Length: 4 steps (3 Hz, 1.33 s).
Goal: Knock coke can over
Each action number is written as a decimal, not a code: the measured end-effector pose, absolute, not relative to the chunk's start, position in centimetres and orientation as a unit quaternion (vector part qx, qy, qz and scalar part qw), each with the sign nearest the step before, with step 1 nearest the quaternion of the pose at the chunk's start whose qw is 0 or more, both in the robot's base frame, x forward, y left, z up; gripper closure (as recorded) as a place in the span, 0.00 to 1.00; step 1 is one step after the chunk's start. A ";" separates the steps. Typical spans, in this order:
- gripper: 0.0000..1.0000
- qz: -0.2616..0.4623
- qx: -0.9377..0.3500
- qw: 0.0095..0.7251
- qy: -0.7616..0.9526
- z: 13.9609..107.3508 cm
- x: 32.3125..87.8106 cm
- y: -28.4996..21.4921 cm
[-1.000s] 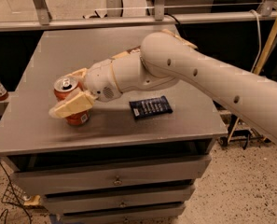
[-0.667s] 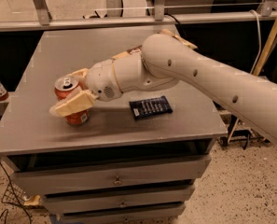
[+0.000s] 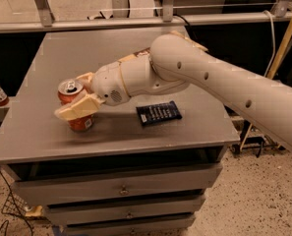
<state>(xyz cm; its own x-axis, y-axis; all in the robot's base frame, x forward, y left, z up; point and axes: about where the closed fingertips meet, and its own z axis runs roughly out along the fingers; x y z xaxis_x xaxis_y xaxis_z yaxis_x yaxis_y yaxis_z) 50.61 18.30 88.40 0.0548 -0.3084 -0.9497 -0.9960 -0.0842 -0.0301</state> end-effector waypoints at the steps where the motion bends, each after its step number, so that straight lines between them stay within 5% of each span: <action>1: 1.00 0.424 -0.602 0.406 0.541 88.4 50.6 18.3; 3: 1.00 0.418 -0.607 0.408 0.538 88.8 50.8 18.3; 4: 1.00 0.357 -0.661 0.430 0.501 93.1 52.6 18.0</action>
Offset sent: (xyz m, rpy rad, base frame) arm 0.0650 -0.0216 0.1068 -0.1815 -0.4884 0.0128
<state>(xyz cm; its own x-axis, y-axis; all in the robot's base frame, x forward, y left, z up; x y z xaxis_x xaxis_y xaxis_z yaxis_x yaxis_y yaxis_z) 52.56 18.05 93.14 0.2443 -0.3547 -0.9025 -0.9688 -0.1285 -0.2117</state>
